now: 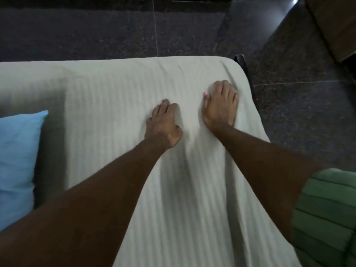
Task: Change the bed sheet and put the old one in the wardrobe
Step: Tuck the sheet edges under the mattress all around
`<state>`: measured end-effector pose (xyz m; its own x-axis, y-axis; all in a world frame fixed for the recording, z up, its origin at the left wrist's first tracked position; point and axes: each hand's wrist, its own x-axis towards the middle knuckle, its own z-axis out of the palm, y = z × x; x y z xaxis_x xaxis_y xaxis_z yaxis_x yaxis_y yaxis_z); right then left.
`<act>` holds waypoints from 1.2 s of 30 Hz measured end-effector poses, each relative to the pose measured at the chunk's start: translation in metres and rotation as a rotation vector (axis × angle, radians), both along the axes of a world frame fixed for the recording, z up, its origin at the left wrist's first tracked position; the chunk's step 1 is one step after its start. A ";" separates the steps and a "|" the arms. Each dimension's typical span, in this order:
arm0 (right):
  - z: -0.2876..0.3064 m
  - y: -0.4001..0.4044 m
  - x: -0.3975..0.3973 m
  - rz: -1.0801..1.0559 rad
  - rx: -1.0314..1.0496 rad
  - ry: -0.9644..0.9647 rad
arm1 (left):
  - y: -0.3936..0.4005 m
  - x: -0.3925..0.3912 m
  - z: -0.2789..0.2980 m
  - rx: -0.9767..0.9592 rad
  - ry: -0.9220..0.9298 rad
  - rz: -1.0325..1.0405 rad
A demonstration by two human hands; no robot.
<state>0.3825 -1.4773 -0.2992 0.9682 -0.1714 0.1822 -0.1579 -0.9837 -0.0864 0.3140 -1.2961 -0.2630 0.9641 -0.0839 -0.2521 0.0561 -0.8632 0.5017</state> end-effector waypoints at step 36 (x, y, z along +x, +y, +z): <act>-0.002 -0.092 -0.151 0.400 -0.024 0.163 | -0.117 -0.056 -0.027 -0.034 -0.145 -0.038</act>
